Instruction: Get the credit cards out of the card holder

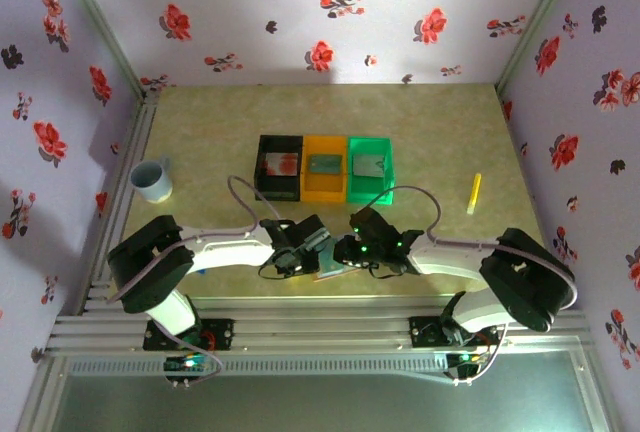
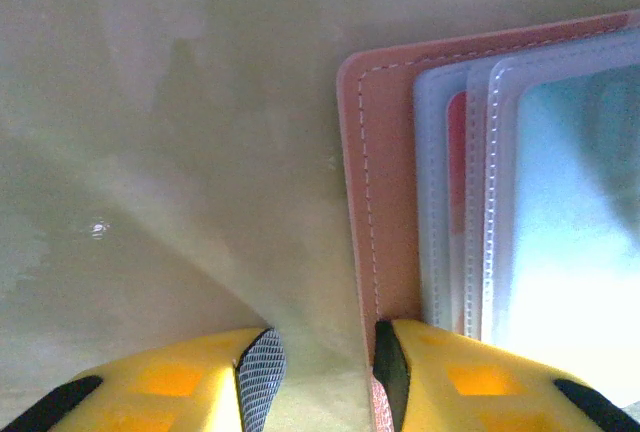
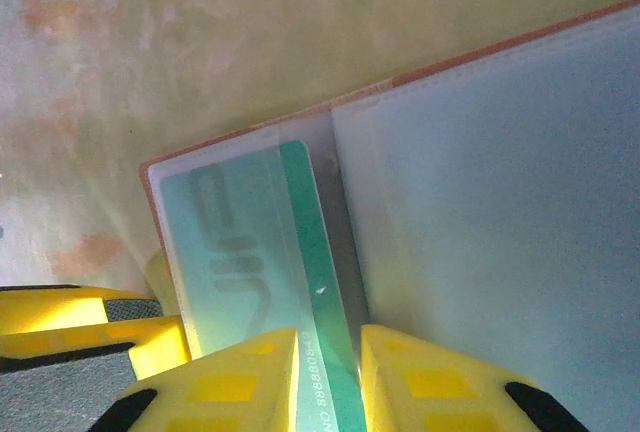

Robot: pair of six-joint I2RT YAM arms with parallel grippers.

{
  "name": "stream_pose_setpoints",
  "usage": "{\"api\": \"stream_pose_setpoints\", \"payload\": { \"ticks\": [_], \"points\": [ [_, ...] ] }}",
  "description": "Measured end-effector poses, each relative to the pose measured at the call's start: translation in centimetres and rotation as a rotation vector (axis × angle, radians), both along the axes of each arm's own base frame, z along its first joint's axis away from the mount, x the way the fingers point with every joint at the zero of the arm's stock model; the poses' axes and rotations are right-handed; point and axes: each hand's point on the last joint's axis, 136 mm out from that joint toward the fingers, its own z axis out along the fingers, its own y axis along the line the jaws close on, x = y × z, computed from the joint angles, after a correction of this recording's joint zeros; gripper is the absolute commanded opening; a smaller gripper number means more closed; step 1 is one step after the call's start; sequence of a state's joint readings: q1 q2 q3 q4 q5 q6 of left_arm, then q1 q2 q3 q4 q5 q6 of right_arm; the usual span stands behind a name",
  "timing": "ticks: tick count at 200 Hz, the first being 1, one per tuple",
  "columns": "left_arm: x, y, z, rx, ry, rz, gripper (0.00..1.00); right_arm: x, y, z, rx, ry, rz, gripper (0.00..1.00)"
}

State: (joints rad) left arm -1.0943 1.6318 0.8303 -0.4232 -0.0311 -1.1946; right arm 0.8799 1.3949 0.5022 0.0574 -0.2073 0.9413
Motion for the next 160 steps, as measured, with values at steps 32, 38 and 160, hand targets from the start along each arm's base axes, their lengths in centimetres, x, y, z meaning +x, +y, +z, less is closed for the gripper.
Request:
{"api": "stream_pose_setpoints", "payload": {
  "ticks": [32,38,160],
  "points": [
    [0.0,0.02,-0.03,0.002,-0.002,0.0,0.37,0.04,0.12,0.07,0.006,-0.002,0.003,0.18],
    [0.0,0.02,-0.04,0.003,-0.002,0.0,0.37,0.05,0.14,0.08,0.006,-0.004,0.005,0.18],
    [-0.02,0.0,-0.11,0.003,-0.001,-0.001,0.37,0.04,0.48,0.32,0.085,-0.05,0.017,0.16]
  ]
}}
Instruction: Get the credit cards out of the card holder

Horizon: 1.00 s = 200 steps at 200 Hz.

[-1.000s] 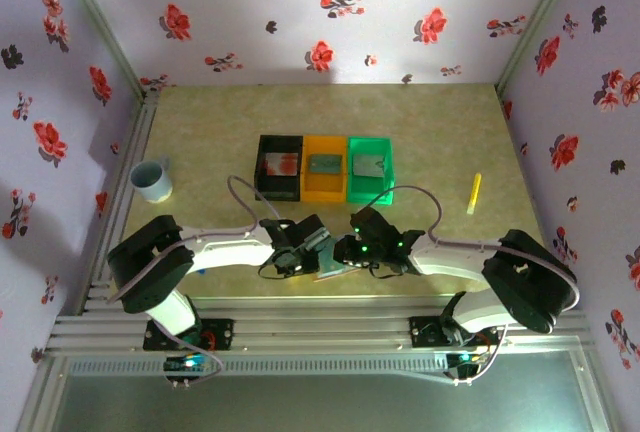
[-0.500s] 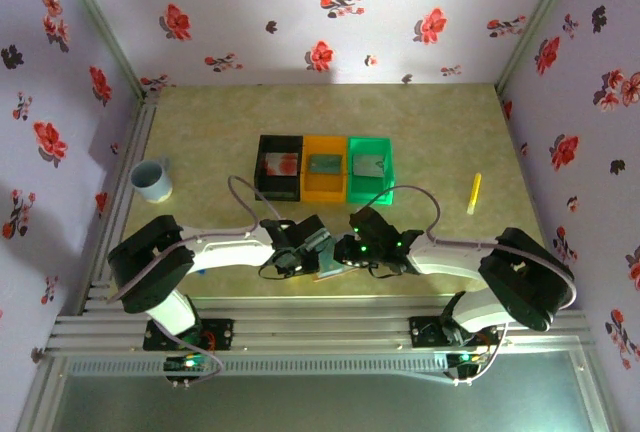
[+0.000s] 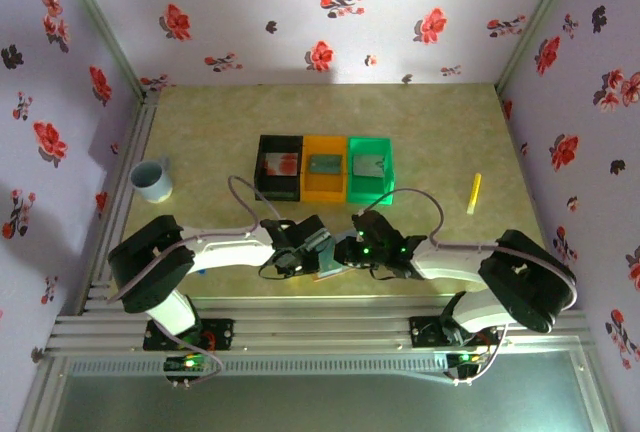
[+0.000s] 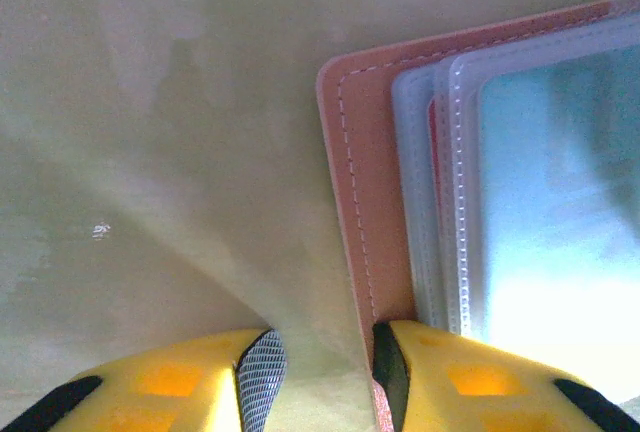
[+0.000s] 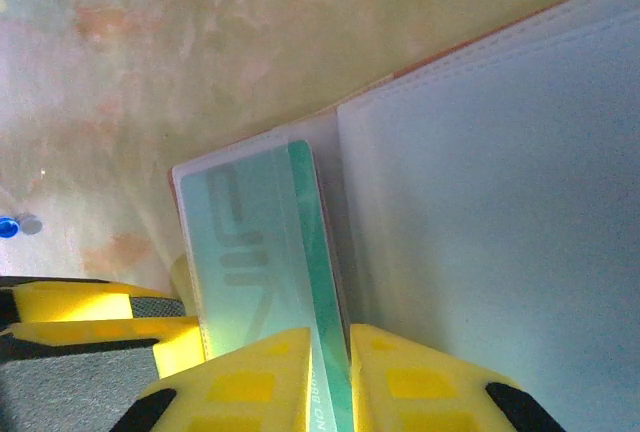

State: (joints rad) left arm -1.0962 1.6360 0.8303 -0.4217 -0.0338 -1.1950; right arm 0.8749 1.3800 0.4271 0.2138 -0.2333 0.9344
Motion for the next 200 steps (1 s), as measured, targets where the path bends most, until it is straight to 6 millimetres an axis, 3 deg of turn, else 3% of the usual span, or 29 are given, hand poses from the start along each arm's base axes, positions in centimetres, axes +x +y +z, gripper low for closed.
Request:
{"api": "stream_pose_setpoints", "payload": {
  "ticks": [123,200],
  "points": [
    [0.0,0.0,0.0,0.001,0.0,-0.001,0.37,-0.2,0.2,0.6,0.075,-0.024,0.012,0.11],
    [0.0,0.0,-0.1,0.001,0.0,-0.001,0.37,-0.1,0.3,1.7,0.115,-0.043,0.014,0.0]
  ]
}}
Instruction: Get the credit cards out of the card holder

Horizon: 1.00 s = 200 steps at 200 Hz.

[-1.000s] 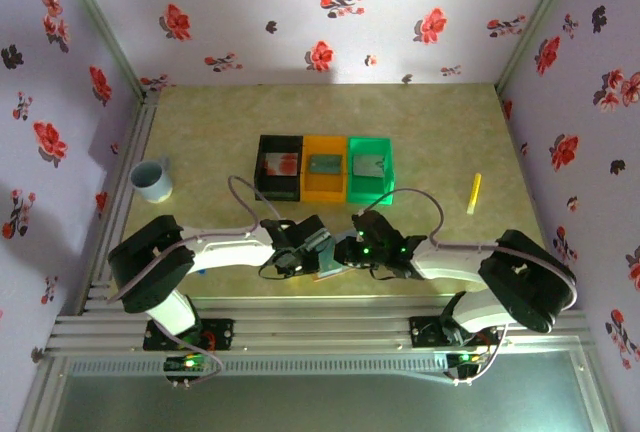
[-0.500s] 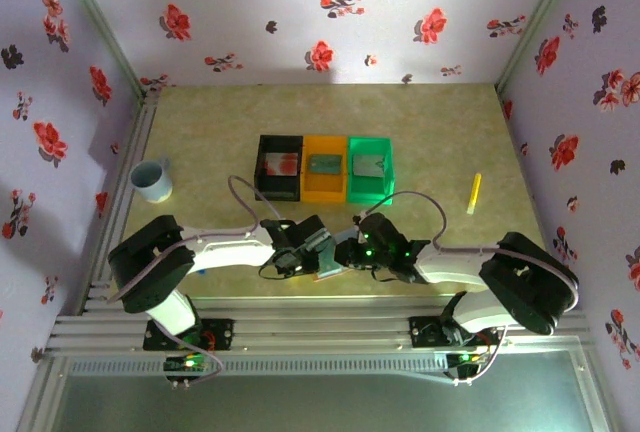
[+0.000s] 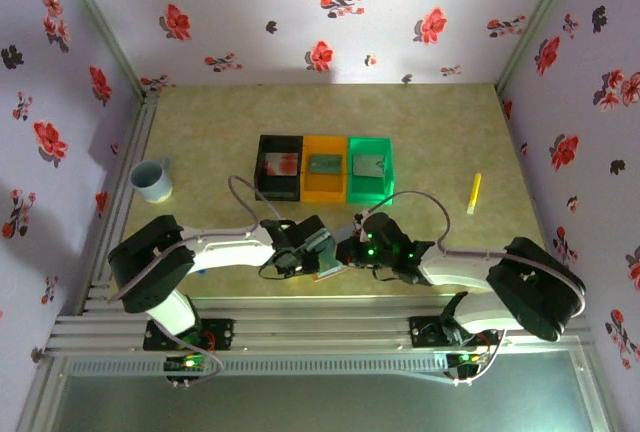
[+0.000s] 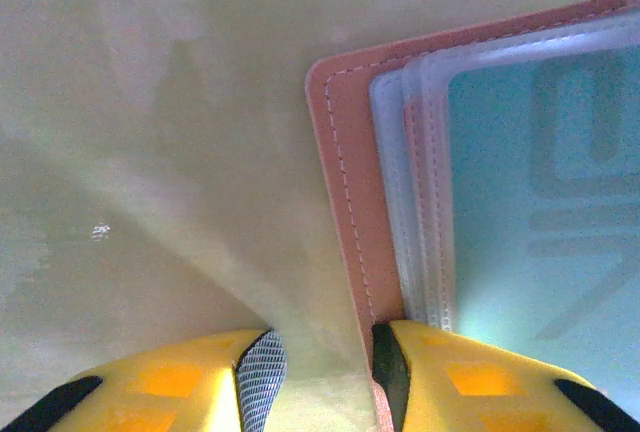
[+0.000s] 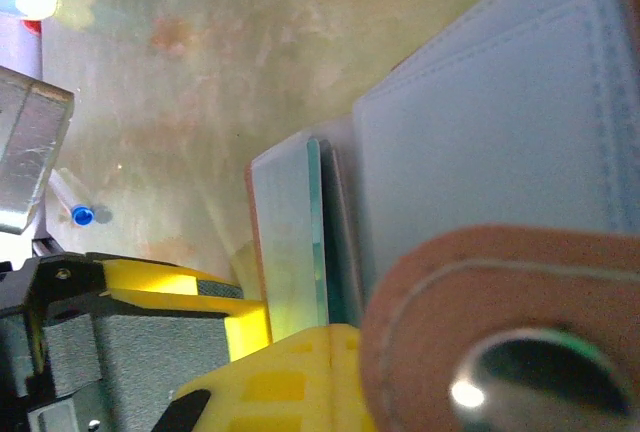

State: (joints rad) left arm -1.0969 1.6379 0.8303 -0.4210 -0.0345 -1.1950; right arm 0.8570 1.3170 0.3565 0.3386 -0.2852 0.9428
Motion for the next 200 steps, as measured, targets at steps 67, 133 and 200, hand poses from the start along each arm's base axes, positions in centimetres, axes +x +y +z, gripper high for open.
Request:
{"api": "stream_pose_setpoints", "payload": {
  "ticks": [67,133,200],
  "points": [
    [0.0,0.0,0.0,0.001,0.001,0.0,0.37,-0.1,-0.7,0.0,0.008,-0.003,-0.012,0.0],
    [0.0,0.0,-0.1,0.002,0.001,0.0,0.37,0.3,-1.5,0.7,0.028,-0.022,-0.038,0.0],
    [0.0,0.0,-0.1,0.001,0.001,0.0,0.37,0.5,-2.1,1.2,0.034,-0.03,-0.055,0.0]
  ]
}}
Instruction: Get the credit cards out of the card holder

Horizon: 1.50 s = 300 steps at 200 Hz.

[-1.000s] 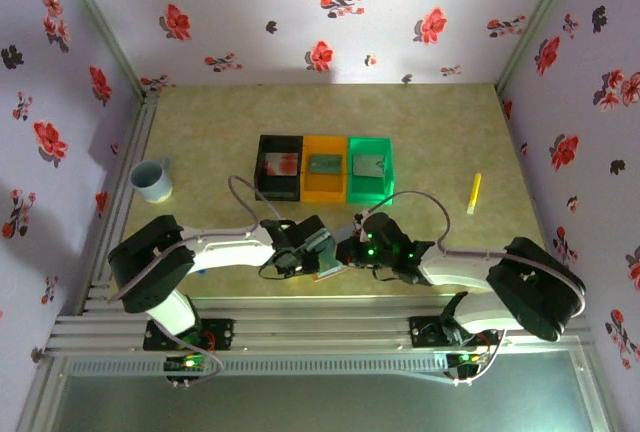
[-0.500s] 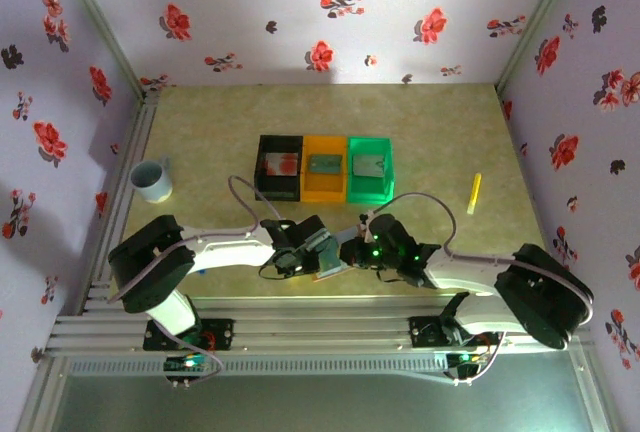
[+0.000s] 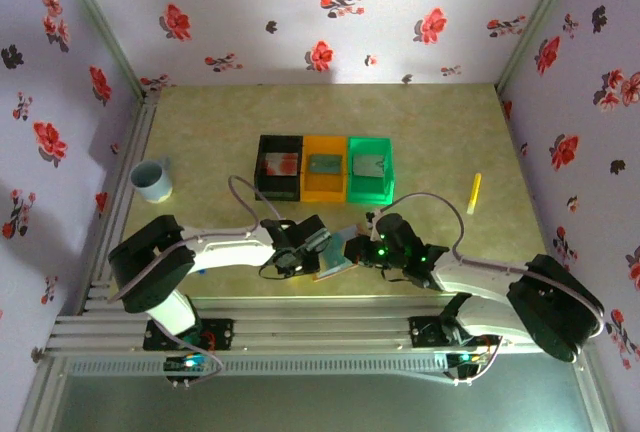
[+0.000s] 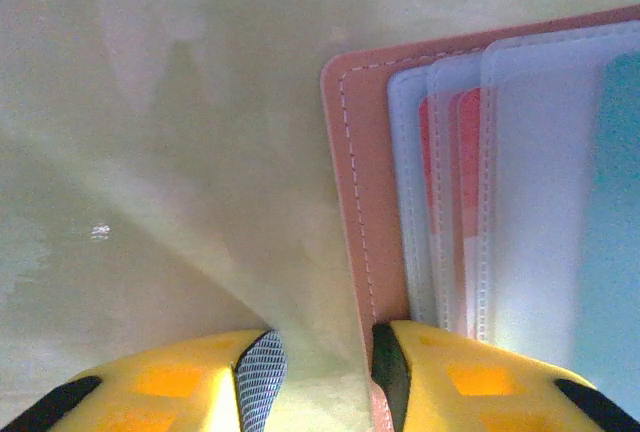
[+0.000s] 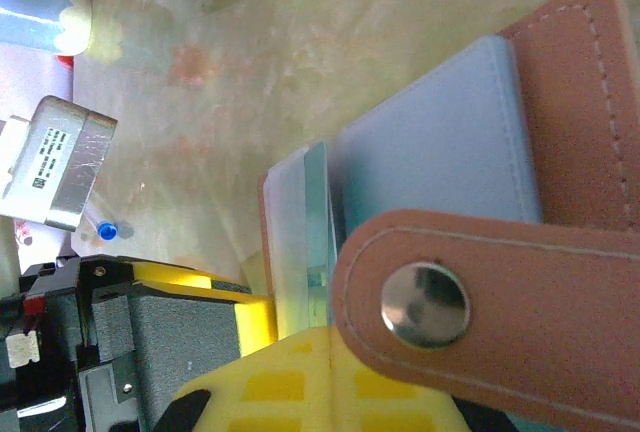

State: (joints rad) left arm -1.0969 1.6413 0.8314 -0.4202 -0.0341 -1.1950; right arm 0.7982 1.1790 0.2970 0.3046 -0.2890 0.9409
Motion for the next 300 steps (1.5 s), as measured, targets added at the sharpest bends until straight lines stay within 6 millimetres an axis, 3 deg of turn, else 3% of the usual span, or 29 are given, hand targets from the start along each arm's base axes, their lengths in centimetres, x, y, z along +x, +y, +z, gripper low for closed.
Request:
{"api": "stream_pose_setpoints", "payload": {
  "ticks": [138,300],
  "points": [
    [0.0,-0.1,0.0,0.003,0.002,-0.001,0.37,-0.8,0.7,0.2,0.047,0.003,0.063,0.0],
    [0.0,-0.1,0.1,0.014,0.003,-0.019,0.38,-1.7,-2.4,2.0,0.039,-0.078,0.018,0.0]
  ]
}}
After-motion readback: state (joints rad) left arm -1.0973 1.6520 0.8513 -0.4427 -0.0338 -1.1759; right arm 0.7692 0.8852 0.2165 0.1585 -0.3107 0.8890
